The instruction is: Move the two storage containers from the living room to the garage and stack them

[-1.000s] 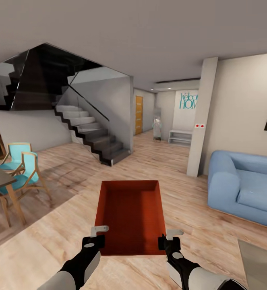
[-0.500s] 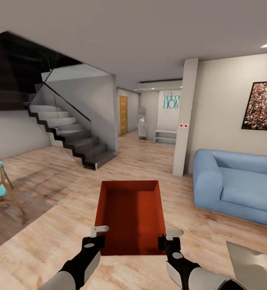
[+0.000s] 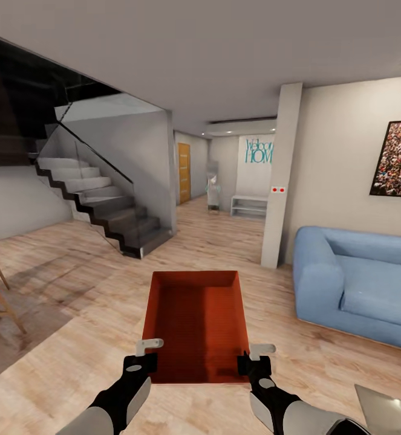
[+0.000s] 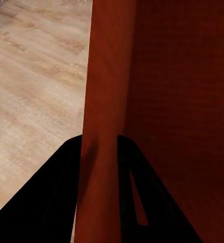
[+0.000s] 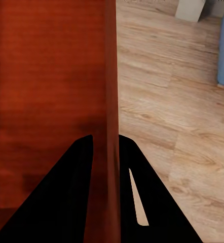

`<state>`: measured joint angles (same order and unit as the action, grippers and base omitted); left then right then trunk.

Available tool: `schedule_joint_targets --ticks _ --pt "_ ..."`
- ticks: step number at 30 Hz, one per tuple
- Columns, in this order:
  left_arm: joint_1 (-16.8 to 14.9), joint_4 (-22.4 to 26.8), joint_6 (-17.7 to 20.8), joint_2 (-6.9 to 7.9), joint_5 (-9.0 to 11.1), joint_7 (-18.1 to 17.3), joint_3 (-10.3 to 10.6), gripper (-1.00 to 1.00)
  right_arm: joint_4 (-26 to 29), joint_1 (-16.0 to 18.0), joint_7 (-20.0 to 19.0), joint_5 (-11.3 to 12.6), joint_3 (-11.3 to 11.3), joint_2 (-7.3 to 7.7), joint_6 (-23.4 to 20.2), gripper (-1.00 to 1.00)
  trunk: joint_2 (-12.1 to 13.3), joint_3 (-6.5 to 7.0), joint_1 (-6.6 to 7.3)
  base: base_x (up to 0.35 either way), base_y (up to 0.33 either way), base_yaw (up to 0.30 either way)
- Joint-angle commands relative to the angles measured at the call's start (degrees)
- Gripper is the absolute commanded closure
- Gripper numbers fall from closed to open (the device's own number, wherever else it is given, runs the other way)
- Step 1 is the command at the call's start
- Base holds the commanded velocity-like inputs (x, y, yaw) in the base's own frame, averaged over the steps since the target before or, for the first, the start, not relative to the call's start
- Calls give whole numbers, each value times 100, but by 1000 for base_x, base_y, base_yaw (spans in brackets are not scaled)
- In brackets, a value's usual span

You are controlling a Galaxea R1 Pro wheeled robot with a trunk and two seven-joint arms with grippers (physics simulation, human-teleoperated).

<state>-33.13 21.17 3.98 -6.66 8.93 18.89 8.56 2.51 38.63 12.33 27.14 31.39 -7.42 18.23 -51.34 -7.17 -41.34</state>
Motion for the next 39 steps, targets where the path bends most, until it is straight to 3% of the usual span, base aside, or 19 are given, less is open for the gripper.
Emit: schedule_joint_targets --ticks 1,39 --pt "-6 10 41 147 60 65 -91 100 12 4 6 1 -108 83 24 100 -6 -9 -4 322 0 0" --pt "-5 14 41 150 56 62 -91 100 12 4 6 -7 -108 83 32 100 -6 -9 -4 322 0 0"
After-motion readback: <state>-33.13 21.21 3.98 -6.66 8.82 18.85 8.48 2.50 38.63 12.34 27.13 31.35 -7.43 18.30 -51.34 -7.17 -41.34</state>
